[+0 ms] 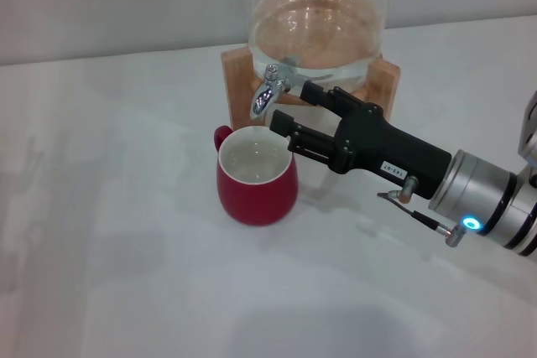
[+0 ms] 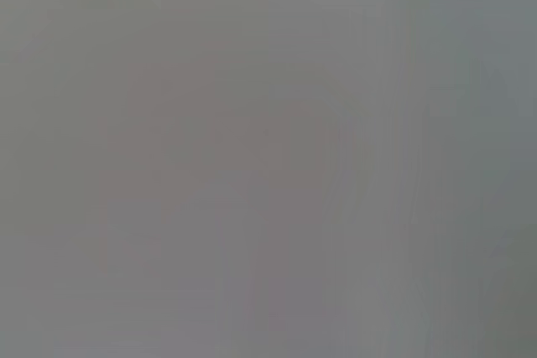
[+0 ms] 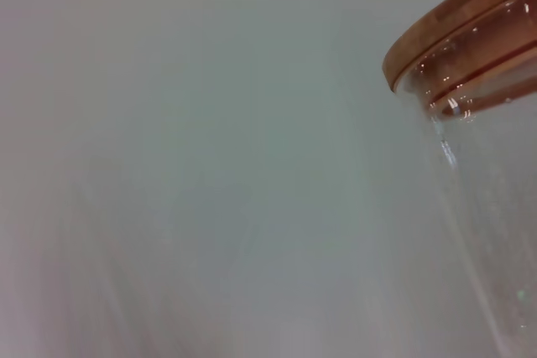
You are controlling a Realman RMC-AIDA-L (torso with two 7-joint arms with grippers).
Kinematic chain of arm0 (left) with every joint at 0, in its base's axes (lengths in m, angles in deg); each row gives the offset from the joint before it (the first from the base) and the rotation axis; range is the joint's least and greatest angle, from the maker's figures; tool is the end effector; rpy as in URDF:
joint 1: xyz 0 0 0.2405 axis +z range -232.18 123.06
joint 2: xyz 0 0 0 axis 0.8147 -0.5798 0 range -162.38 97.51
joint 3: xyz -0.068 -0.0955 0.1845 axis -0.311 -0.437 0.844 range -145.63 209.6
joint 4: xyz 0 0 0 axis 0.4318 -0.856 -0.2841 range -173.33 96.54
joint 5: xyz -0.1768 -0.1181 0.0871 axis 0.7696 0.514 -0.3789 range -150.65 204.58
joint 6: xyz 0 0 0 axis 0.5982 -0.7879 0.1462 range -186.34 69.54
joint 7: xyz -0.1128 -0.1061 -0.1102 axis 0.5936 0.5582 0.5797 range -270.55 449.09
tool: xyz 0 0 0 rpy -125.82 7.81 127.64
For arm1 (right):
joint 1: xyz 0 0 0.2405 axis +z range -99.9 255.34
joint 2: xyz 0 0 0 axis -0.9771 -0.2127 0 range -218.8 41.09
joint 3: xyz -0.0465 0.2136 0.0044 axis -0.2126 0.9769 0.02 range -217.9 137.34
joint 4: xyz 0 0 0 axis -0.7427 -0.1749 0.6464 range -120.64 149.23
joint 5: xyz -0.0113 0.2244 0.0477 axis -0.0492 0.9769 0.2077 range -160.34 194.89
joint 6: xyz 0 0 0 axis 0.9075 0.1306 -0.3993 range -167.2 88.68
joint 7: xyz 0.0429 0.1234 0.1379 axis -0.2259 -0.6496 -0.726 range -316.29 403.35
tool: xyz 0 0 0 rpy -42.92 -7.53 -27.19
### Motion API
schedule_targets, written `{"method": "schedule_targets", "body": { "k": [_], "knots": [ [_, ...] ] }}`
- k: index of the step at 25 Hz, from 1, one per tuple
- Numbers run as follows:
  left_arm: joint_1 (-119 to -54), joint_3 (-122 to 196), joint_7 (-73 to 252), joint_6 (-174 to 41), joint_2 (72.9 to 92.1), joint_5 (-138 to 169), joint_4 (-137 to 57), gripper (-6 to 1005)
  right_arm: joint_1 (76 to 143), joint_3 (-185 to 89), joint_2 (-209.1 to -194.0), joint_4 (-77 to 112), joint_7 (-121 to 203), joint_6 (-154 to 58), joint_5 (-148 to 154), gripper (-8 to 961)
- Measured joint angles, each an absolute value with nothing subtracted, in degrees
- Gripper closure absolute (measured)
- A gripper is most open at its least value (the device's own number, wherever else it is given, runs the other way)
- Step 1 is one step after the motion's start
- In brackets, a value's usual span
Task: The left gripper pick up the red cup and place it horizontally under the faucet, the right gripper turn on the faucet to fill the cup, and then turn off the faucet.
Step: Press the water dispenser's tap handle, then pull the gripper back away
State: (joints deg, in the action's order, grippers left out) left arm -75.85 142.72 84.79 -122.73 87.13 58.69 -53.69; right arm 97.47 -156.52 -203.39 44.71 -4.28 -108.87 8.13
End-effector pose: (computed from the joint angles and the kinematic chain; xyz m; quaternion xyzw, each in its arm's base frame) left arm -0.3052 0.3769 0.0077 -0.6807 -0.1690 -0.2478 0.6683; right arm 0.1803 0.3387 -0.0636 -0.8178 0.2303 0.4617 0.2551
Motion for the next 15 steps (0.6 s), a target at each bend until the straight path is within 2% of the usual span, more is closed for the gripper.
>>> {"method": "schedule_targets", "body": {
  "k": [15],
  "knots": [
    [-76.21, 142.81, 84.79, -122.18, 87.19, 58.69, -53.69, 118, 96.62, -156.65, -203.28, 44.70, -4.51, -111.15, 8.15, 97]
  ]
}}
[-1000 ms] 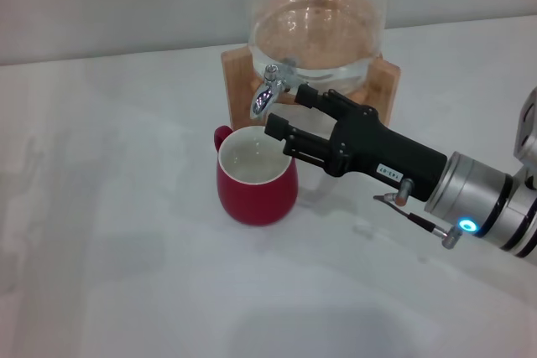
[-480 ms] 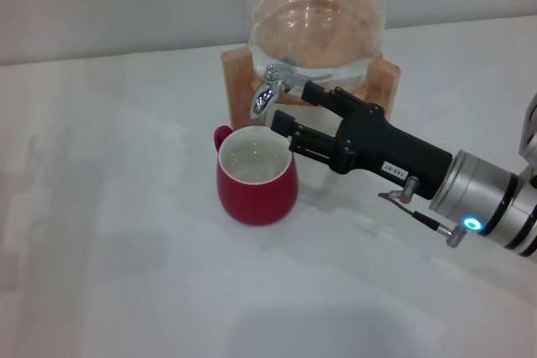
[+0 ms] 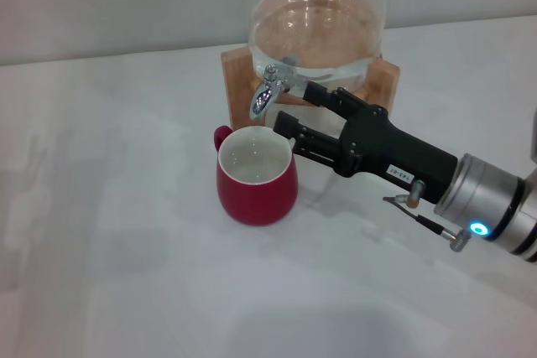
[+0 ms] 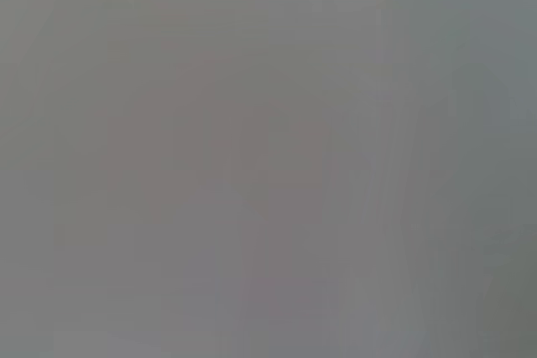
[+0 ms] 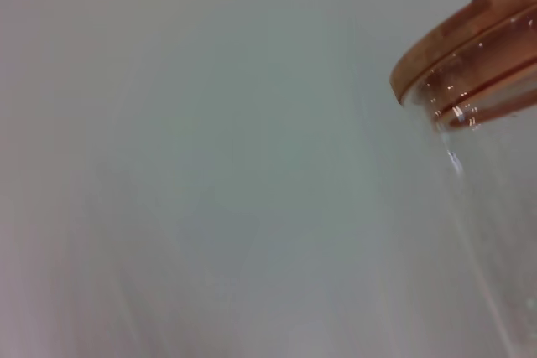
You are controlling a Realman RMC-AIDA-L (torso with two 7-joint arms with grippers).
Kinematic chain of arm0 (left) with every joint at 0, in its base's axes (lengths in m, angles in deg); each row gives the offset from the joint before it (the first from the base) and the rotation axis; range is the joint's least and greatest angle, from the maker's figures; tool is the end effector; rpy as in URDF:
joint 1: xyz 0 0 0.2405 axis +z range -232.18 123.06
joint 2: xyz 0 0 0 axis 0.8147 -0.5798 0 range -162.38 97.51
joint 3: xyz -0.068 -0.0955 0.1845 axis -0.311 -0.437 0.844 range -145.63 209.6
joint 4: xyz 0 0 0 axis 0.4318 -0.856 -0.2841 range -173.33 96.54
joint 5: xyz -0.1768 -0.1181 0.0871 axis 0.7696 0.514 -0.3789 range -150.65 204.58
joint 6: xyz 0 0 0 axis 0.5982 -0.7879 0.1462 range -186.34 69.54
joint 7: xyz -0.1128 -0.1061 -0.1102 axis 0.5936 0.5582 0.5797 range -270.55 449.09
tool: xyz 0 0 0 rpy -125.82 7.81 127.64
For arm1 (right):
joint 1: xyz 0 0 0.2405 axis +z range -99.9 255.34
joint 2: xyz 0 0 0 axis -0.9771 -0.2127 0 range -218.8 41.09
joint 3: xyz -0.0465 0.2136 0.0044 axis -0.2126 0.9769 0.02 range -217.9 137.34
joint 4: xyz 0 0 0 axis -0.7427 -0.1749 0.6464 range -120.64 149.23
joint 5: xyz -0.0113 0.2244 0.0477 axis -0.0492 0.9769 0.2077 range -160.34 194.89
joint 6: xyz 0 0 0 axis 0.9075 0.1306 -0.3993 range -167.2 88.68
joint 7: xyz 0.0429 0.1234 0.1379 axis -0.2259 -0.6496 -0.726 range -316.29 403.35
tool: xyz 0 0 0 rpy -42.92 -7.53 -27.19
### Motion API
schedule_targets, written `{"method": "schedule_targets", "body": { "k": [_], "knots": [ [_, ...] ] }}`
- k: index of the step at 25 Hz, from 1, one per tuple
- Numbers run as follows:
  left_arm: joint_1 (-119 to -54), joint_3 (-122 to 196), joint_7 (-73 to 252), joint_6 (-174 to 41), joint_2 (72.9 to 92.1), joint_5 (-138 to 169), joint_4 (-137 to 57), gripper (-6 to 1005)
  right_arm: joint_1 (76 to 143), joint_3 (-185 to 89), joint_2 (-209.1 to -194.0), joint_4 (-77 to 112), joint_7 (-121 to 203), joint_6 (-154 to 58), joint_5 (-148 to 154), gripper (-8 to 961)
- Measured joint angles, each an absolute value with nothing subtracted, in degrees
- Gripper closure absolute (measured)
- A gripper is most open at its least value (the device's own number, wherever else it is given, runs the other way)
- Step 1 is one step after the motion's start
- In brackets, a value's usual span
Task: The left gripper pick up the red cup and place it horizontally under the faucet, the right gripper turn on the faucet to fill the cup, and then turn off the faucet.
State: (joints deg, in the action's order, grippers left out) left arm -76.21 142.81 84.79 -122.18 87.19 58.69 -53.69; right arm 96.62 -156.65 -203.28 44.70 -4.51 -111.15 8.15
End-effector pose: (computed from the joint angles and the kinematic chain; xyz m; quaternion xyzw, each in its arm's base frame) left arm -0.3038 0.3788 0.0058 -0.6832 -0.1700 -0.2469 0.6658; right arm 0.1800 0.3322 -0.0602 -0.8139 0.2274 0.4736 0.2483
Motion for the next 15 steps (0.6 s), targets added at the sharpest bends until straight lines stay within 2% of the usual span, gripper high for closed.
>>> {"method": "schedule_targets", "body": {
  "k": [7, 15],
  "knots": [
    [-76.34, 142.82, 84.79, -121.96, 87.03, 58.70, -53.69, 118, 95.17, -155.07, -203.14, 44.76, -4.66, -113.46, 8.15, 96],
    [-76.46, 142.61, 84.79, -121.94, 86.91, 58.87, -53.30, 118, 94.84, -151.35, -202.12, 44.71, -4.70, -113.68, 8.13, 96]
  ]
}}
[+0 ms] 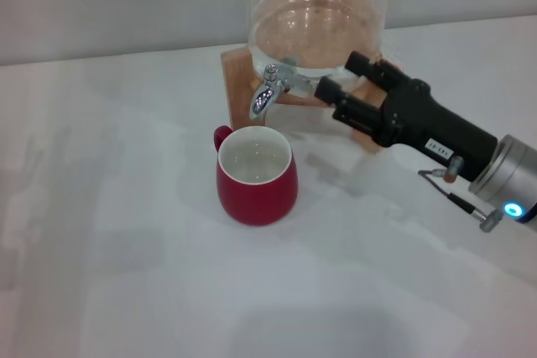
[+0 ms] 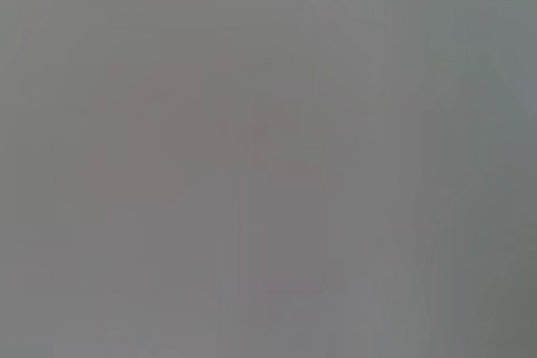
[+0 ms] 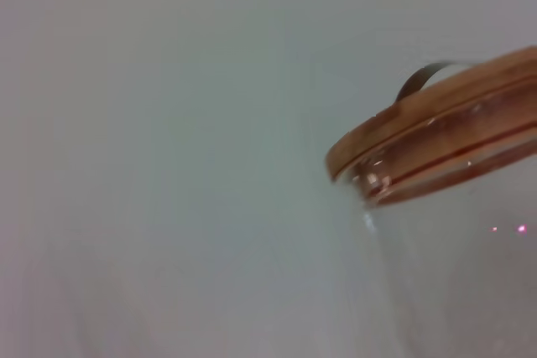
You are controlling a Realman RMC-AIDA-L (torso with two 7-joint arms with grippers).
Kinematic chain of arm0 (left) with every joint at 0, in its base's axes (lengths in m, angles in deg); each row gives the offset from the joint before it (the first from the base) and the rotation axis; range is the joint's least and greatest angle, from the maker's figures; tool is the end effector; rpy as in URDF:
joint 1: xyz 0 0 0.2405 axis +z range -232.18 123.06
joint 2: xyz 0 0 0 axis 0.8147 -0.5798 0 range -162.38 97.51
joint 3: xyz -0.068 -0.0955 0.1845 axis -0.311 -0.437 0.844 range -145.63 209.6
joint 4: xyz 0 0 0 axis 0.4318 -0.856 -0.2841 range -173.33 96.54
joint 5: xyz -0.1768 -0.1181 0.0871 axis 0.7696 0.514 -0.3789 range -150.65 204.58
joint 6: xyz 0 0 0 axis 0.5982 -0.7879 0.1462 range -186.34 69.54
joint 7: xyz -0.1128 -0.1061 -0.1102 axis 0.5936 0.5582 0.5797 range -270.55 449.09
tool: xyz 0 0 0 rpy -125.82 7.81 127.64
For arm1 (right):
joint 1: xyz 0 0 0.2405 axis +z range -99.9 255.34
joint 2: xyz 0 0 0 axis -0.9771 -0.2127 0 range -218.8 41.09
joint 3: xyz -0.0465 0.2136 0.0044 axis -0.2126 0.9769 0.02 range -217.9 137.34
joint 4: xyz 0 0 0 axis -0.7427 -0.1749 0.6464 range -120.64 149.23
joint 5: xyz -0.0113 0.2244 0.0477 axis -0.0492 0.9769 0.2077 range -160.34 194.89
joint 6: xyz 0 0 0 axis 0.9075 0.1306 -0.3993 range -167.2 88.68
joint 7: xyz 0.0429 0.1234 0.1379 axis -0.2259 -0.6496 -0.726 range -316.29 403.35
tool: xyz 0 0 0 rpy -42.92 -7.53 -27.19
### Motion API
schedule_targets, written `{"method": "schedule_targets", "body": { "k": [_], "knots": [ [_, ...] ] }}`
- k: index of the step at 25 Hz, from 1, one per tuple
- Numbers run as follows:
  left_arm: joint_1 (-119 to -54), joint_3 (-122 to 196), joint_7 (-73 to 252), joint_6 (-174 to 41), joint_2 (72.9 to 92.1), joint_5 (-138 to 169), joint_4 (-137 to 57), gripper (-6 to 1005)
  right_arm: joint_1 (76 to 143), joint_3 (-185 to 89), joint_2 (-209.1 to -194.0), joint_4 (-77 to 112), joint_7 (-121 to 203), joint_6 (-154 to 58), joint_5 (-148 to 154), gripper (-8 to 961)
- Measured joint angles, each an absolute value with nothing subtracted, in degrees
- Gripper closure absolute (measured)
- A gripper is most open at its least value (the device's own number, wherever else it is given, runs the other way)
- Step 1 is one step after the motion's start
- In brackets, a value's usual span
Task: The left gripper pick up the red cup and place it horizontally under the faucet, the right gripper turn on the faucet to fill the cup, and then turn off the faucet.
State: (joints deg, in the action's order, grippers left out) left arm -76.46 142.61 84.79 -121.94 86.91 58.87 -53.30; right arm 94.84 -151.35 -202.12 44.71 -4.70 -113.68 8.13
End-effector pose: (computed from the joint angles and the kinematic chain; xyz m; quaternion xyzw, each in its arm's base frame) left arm -0.3067 0.3799 0.0083 -0.6826 -0.1707 -0.2426 0.6679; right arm 0.1947 0.3399 -0.0287 -0.7898 0.2242 0.4929 0.2880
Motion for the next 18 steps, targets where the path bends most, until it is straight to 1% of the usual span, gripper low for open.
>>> {"method": "schedule_targets", "body": {
  "k": [18],
  "knots": [
    [-77.78, 142.12, 84.79, -121.94, 86.82, 59.24, -51.78, 118, 94.77, -144.68, -200.64, 44.06, -4.66, -112.79, 8.13, 94]
  ]
}}
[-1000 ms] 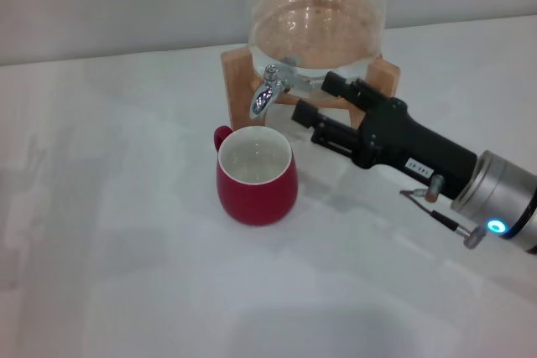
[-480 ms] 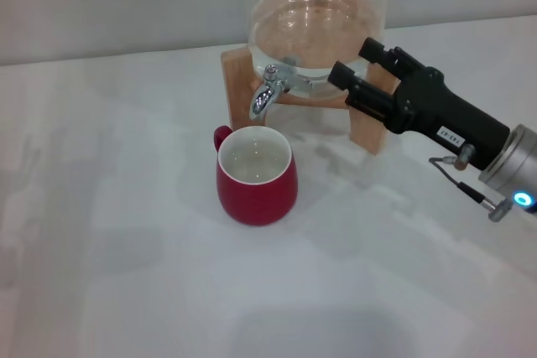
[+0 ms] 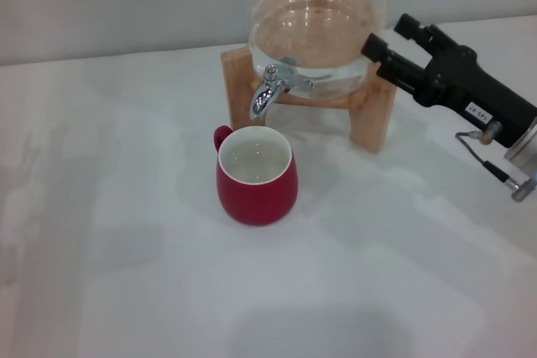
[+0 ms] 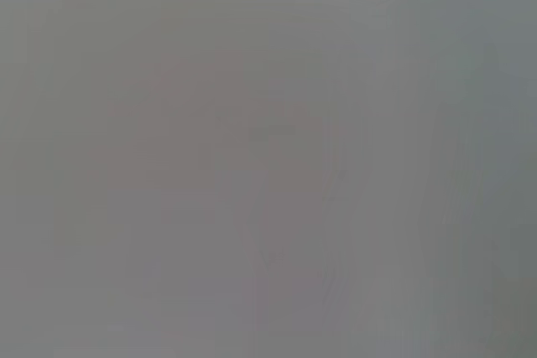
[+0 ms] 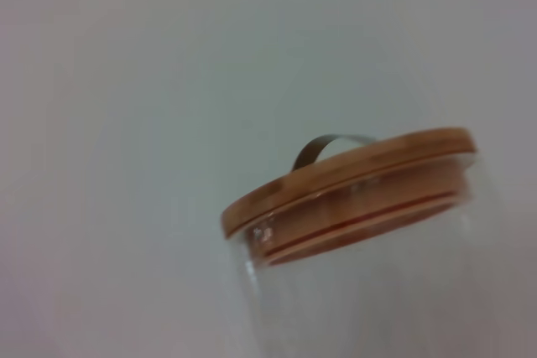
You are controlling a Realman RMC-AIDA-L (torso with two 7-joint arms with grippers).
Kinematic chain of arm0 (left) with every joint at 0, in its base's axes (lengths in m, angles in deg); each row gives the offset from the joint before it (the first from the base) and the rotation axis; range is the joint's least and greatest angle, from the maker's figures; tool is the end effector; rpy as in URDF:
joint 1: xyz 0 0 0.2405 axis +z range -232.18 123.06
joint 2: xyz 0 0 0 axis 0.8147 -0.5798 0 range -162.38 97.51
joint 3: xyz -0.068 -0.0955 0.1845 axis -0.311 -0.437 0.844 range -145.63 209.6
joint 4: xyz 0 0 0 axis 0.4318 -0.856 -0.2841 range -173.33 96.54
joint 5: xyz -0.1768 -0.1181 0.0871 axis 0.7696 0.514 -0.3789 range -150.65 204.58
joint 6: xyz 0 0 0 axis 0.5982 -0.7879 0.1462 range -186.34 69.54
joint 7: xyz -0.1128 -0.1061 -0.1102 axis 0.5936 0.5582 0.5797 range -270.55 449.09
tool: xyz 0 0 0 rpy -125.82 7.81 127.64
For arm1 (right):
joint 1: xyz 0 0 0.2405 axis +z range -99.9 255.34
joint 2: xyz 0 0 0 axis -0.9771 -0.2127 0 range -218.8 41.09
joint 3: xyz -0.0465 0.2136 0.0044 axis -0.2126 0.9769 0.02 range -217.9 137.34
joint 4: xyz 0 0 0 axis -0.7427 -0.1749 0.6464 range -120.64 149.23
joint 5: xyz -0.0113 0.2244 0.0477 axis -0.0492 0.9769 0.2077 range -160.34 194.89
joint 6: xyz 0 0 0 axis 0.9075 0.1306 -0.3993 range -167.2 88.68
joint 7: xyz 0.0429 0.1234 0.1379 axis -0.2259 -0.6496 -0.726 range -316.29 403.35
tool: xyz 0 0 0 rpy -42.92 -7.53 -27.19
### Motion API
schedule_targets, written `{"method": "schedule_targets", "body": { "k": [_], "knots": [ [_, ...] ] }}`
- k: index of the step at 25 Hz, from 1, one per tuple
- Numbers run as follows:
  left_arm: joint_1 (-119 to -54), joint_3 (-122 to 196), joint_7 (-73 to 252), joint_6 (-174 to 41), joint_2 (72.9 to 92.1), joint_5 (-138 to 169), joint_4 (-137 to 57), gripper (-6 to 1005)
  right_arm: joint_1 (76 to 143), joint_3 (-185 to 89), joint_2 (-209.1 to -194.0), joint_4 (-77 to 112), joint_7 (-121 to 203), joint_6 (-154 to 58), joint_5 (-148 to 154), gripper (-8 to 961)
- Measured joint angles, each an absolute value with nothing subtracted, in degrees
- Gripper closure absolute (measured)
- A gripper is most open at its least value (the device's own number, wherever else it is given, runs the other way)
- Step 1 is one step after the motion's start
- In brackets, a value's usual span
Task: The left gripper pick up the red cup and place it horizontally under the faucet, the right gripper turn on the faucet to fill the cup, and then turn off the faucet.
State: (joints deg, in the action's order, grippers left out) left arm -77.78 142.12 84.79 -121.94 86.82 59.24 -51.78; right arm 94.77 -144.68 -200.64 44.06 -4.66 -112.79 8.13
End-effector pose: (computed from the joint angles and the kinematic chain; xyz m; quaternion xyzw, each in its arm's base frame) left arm -0.3082 0.3837 0.0110 -0.6817 -0.1696 -0.2380 0.6708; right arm 0.2150 0.3592 0.0065 -0.7667 0.2240 0.4916 0.3468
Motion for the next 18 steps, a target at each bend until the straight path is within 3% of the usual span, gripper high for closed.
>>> {"method": "schedule_targets", "body": {
  "k": [9, 18],
  "knots": [
    [-77.93, 141.93, 84.79, -121.95, 86.74, 61.17, -51.38, 118, 94.66, -138.61, -200.21, 42.55, -3.97, -111.72, 8.14, 93],
    [-77.94, 141.93, 84.79, -122.07, 86.74, 63.64, -51.39, 118, 94.74, -128.56, -200.76, 40.92, 1.89, -108.87, 8.14, 92]
  ]
}}
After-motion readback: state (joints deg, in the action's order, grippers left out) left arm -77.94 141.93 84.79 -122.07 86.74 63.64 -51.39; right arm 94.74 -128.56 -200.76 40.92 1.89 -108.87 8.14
